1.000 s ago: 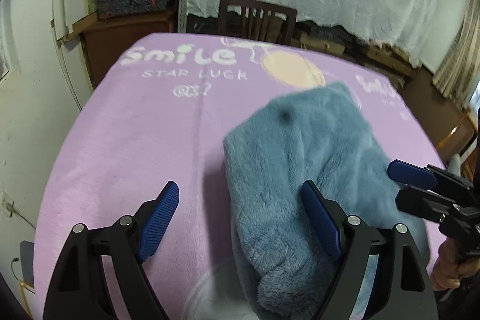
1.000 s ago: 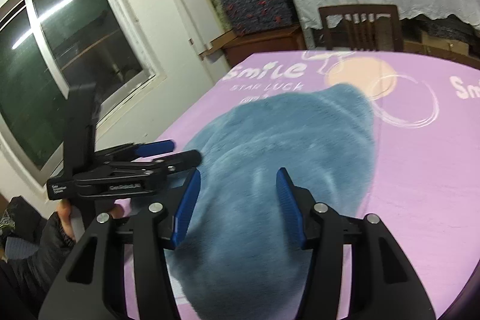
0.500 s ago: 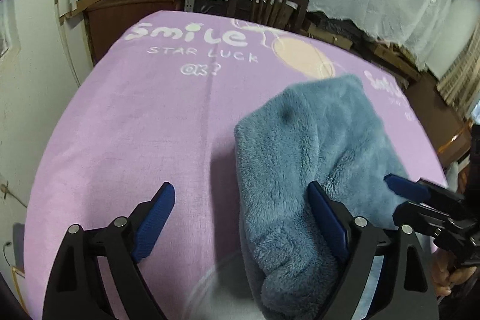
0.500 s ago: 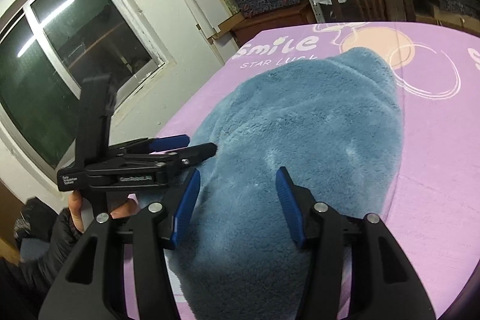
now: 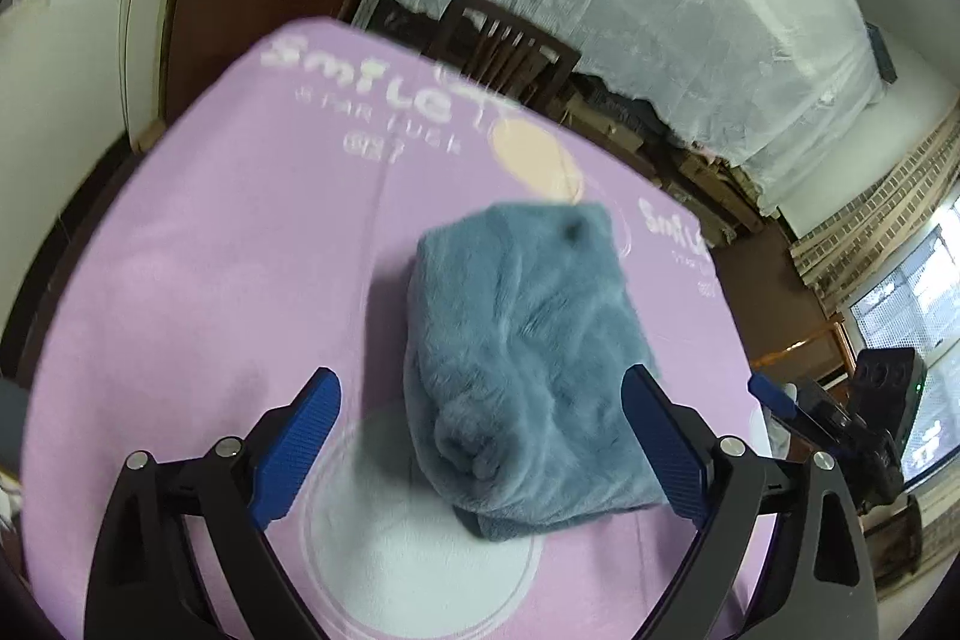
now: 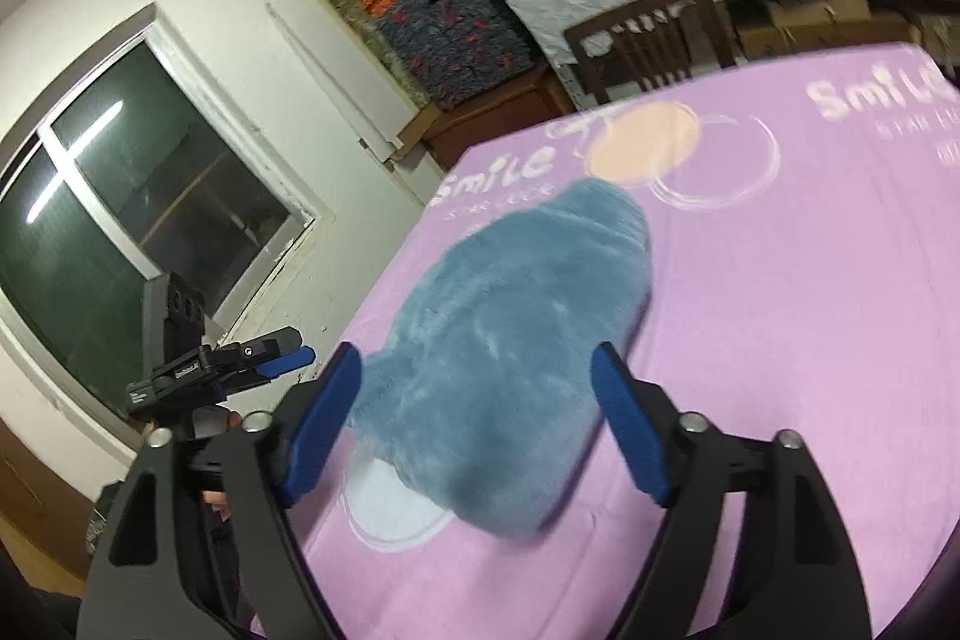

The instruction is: Fold large clothes

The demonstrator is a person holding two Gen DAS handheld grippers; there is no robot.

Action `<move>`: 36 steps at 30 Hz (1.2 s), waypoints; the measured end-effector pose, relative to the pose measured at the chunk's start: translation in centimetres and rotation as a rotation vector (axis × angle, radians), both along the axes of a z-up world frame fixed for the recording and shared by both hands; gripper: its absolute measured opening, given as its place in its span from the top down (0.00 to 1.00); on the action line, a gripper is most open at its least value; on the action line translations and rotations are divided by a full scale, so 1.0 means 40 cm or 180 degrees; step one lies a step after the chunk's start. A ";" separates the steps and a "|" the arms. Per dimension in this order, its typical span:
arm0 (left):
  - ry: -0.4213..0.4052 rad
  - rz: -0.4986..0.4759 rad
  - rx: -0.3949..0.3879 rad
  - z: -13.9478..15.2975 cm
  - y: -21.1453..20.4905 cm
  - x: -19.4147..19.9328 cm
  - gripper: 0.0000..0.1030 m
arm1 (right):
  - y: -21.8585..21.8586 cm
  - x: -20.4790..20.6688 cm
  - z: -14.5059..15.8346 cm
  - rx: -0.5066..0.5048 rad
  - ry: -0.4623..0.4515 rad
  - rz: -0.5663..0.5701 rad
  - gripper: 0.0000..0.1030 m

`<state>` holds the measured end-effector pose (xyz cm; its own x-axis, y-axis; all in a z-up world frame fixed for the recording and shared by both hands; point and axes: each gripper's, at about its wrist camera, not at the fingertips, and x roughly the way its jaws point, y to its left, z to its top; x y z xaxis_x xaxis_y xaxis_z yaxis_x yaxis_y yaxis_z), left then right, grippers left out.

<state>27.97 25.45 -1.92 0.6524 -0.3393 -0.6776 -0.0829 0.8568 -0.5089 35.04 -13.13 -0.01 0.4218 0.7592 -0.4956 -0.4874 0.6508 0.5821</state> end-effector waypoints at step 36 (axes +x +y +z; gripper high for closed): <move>0.0215 -0.0572 -0.0664 -0.224 -0.092 0.165 0.29 | 0.177 0.159 -0.278 0.0114 0.0781 0.0087 0.22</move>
<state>34.58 21.77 -10.88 0.5249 -0.5822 -0.6209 0.0213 0.7382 -0.6742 41.42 -6.05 -11.15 0.2712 0.7877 -0.5531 -0.3458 0.6160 0.7078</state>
